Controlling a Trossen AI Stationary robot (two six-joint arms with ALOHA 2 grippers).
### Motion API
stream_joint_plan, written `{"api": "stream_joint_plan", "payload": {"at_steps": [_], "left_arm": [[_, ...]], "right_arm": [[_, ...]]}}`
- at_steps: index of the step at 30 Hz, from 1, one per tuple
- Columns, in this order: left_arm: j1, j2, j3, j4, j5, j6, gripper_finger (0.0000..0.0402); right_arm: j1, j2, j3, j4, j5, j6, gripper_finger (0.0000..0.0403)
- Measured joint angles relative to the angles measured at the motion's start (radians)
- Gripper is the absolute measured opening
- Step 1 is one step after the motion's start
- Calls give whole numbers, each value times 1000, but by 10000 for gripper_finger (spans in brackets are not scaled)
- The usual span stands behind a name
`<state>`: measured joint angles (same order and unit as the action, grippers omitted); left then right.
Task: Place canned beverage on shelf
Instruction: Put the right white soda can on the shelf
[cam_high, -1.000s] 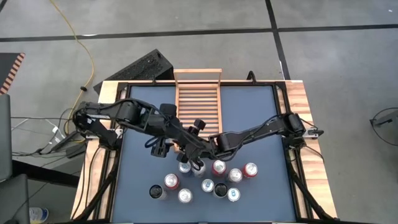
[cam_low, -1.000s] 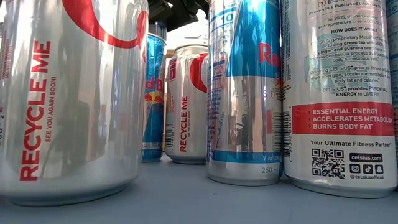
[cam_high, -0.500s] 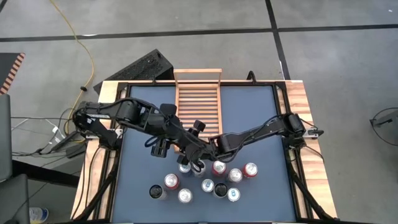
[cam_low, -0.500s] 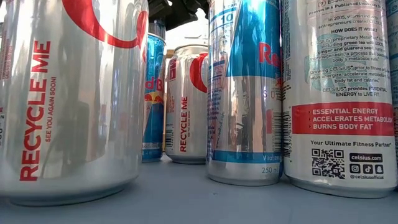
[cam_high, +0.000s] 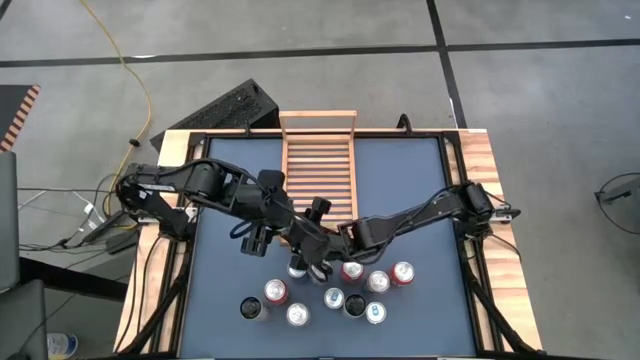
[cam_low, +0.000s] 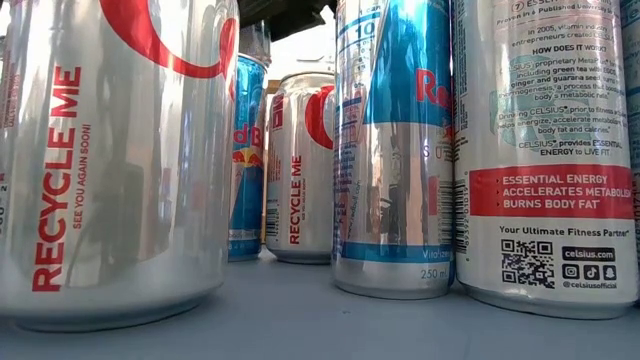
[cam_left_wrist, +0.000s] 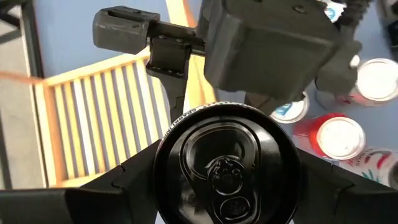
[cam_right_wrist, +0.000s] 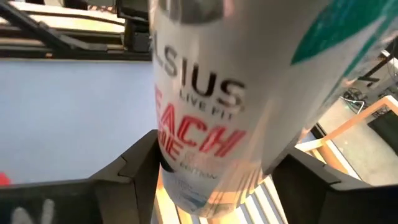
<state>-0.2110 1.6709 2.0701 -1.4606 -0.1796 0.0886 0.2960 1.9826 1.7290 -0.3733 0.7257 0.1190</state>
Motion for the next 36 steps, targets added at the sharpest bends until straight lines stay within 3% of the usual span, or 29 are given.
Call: {"api": "stream_joint_plan", "payload": {"at_steps": [9,19,25,31,36], "left_arm": [[1,-2,52,-55,-10,57,249],[27,-5,144,-49,-6,181,248],[158,-26,143,-57,111,211,248],[334,-18,143,-8,116,352,248],[503,-16,143,60,270,466,249]], "right_arm": [[53,-63,1,-130,12,19,259],[152,-162,0,-414,89,213,260],[266,-255,0,-665,210,440,260],[371,-301,0,-817,317,640,260],[424,-296,0,-853,335,680,260]]}}
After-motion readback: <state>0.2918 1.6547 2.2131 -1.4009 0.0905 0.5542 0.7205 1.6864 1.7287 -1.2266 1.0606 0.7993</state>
